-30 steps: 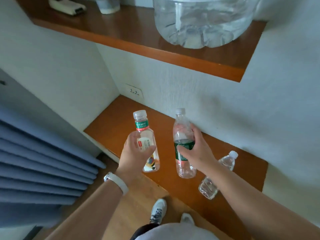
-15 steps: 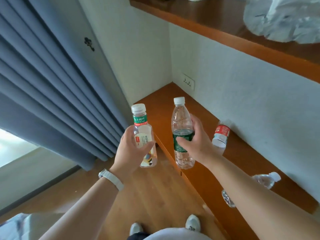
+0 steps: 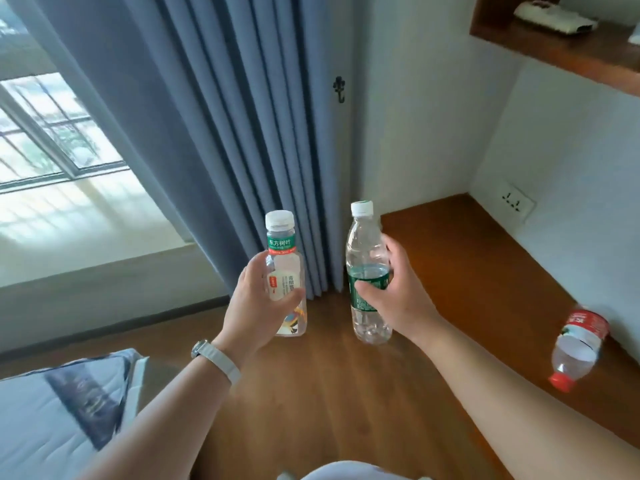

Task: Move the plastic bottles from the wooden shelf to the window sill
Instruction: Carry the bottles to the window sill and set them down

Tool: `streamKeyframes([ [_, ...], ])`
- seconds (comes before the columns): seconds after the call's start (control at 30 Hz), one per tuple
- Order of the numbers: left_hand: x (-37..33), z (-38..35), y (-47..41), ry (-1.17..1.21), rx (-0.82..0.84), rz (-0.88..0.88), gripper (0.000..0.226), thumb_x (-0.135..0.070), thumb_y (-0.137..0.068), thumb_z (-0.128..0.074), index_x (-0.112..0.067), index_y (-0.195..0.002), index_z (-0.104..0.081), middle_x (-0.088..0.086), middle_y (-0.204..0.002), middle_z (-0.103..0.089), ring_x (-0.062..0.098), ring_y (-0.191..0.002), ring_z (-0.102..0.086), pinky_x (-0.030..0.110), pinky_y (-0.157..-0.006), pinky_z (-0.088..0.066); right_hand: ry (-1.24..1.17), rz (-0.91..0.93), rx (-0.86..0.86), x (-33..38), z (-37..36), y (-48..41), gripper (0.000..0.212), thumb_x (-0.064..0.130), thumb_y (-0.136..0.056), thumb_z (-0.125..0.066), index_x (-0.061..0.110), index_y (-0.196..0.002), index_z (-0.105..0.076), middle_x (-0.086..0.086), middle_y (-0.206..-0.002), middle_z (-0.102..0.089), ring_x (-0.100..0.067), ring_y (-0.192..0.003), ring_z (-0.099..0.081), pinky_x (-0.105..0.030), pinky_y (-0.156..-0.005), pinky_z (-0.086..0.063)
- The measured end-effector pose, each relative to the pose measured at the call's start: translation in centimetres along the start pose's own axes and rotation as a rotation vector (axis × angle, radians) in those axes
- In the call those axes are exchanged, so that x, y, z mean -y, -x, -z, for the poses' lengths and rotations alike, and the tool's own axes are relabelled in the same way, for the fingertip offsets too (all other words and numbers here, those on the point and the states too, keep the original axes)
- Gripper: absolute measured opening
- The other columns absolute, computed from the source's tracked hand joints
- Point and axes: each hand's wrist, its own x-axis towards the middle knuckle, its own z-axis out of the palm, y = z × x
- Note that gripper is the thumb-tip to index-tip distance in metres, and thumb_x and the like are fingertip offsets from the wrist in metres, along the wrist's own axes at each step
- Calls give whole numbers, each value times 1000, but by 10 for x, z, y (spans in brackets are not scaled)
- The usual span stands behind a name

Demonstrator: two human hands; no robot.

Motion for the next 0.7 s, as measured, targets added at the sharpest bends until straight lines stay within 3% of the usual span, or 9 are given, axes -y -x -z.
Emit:
streamKeyframes([
  [0.07, 27, 33, -5, 28, -42, 19, 73, -34, -77, -80, -34, -140, -43, -7, -122, -60, 5, -99, -64, 27, -77, -55, 36, 19, 30, 14, -37, -8, 82, 35, -79, -71, 38, -147, -25, 12, -137, -50, -8, -123, -51, -43, -103, -47],
  [0.2, 81, 95, -10, 97, -125, 49, 74, -32, -77, -80, -36, -140, -43, -5, -126, -59, 3, -100, -64, 37, -86, -58, 108, 59, 64, 47, -110, -24, 82, 33, -79, -71, 35, -148, -26, 12, -135, -53, -5, -117, -54, -26, -95, -47],
  [0.33, 131, 149, -8, 133, -196, 82, 74, -31, -78, -81, -35, -142, -42, -6, -126, -60, 4, -97, -66, 27, -79, -57, 66, 87, 144, 78, -183, -36, 81, 31, -77, -71, 38, -146, -28, 12, -131, -56, -6, -115, -57, -38, -99, -47],
  [0.57, 194, 215, 5, 186, -328, 158, 75, -37, -75, -81, -34, -140, -44, -4, -123, -60, 11, -100, -67, 39, -85, -60, 50, 152, 289, 115, -274, -52, 80, 23, -77, -73, 32, -145, -31, 9, -125, -58, -3, -109, -58, -22, -89, -45],
  [0.7, 218, 236, 6, 214, -391, 199, 79, -50, -69, -76, -35, -139, -42, -4, -120, -59, 17, -103, -66, 42, -83, -61, 28, 158, 374, 125, -307, -69, 79, 25, -77, -71, 37, -143, -30, 7, -124, -58, -6, -106, -60, -23, -84, -48],
])
